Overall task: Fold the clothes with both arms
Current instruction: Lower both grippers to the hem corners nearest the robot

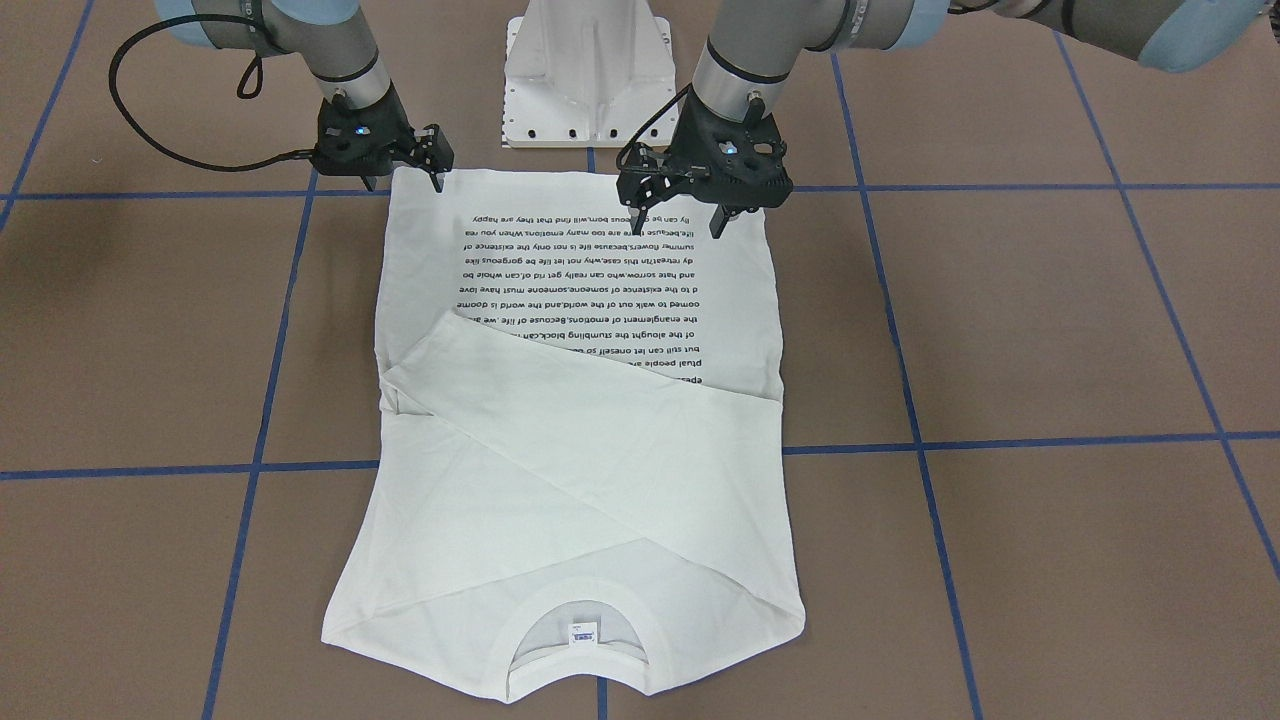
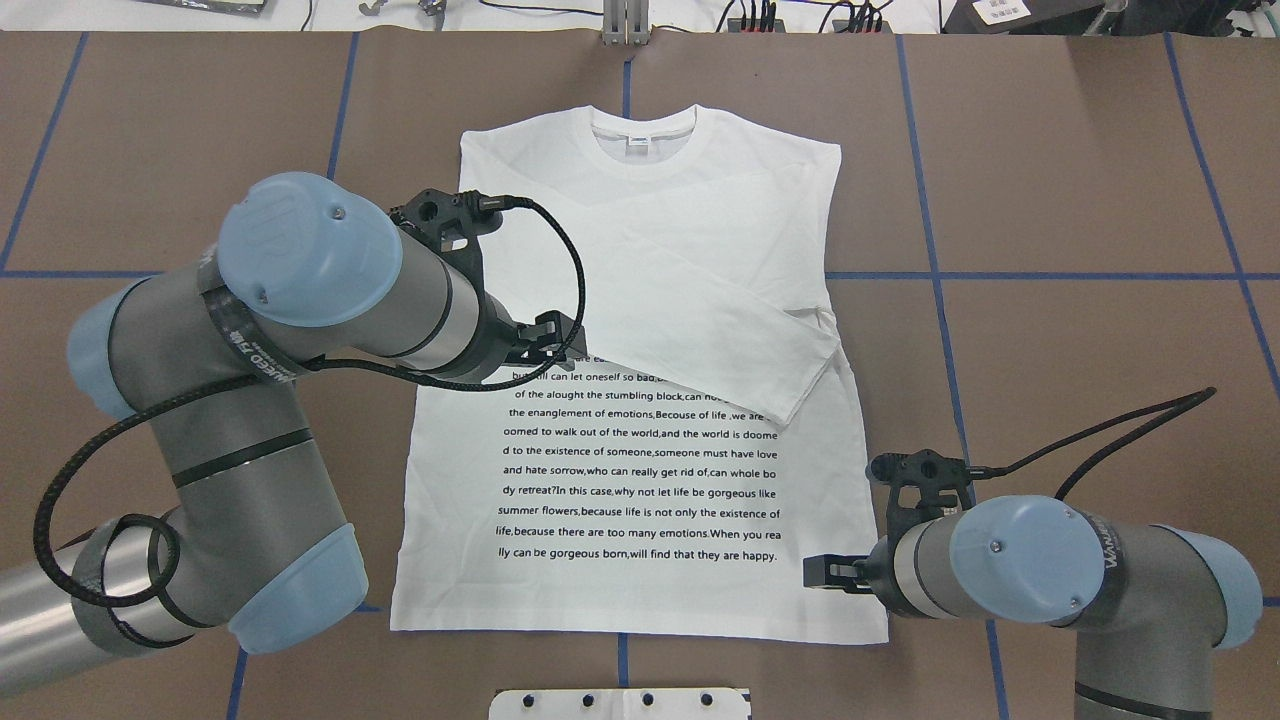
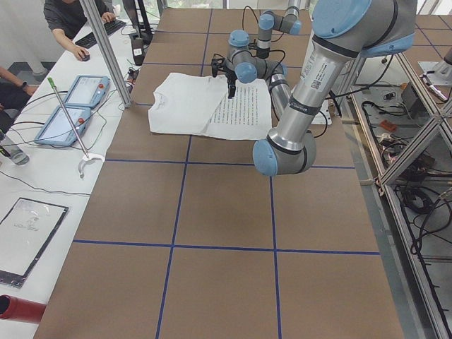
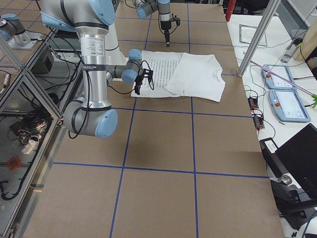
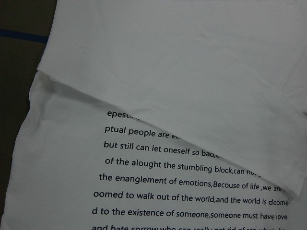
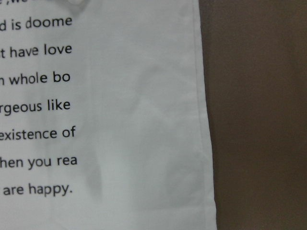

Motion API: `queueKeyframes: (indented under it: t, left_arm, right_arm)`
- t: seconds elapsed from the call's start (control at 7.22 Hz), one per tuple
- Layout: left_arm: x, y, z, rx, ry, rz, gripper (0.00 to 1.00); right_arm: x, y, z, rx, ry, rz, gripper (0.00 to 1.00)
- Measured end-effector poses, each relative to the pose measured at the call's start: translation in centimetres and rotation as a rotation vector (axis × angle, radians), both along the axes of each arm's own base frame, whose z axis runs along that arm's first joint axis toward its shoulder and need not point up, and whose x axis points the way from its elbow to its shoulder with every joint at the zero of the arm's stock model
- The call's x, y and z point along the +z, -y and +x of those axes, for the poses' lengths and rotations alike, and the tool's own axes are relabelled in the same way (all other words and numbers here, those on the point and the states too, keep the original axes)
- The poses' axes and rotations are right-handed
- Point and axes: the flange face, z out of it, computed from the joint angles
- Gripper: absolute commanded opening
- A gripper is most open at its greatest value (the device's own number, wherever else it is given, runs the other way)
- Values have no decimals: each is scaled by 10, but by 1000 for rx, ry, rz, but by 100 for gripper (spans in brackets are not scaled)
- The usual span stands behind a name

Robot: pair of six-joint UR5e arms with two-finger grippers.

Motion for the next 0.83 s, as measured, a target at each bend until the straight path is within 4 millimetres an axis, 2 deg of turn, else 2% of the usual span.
queueKeyframes:
  t: [0.55,0.83]
  left_arm:
    - [4,1,1,0,6,-3,100]
    - [4,1,1,0,6,-3,100]
  right_arm:
    - [11,-6,-6,-23,-22,-20,96]
    - [12,-9,-8,-40,-21,-37,81]
